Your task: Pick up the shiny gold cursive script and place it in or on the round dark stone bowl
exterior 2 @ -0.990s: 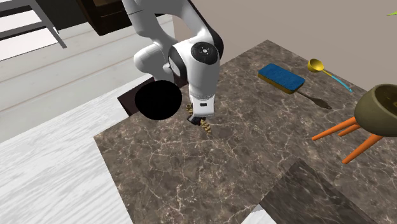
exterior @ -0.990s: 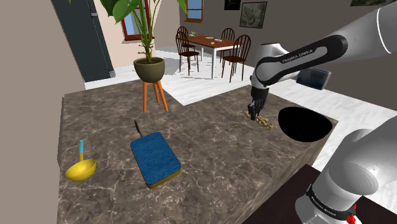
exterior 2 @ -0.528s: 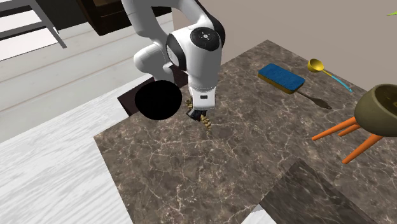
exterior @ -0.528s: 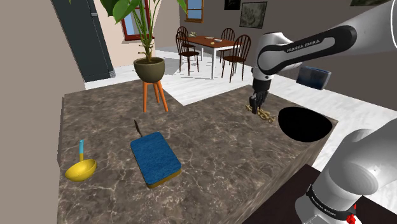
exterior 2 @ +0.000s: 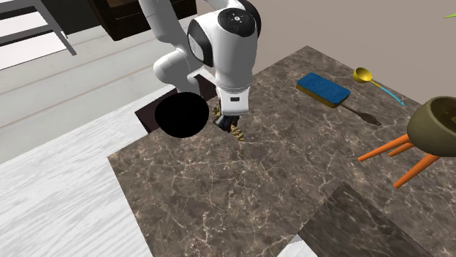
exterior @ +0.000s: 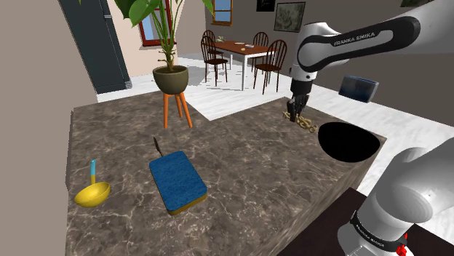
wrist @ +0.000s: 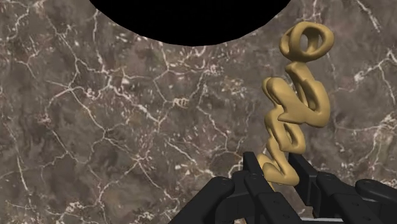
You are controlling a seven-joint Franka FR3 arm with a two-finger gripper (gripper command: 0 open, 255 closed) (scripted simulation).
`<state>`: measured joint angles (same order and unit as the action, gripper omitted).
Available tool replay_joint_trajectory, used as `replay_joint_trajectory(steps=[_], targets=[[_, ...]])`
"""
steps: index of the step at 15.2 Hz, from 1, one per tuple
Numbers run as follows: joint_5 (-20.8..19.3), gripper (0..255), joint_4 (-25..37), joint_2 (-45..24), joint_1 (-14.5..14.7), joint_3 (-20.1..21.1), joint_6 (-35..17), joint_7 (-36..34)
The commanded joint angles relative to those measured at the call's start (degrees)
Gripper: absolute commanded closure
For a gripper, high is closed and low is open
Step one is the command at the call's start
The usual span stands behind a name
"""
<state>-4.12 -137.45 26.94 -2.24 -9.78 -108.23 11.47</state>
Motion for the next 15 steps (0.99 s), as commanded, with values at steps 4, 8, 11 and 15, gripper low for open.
replay_joint_trajectory(steps=[4, 8, 11, 15], targets=[[0.11, 255, 3.33, 0.68, 0.05, 0.25, 4.04, -0.03], [0.22, 255, 6.24, 0.9, 0.11, 0.43, 7.16, -0.03], [0.31, 255, 8.53, 0.93, 0.16, 0.55, 9.47, -0.02], [-0.67, 255, 6.81, 4.84, -0.72, -0.19, 11.6, 1.17]])
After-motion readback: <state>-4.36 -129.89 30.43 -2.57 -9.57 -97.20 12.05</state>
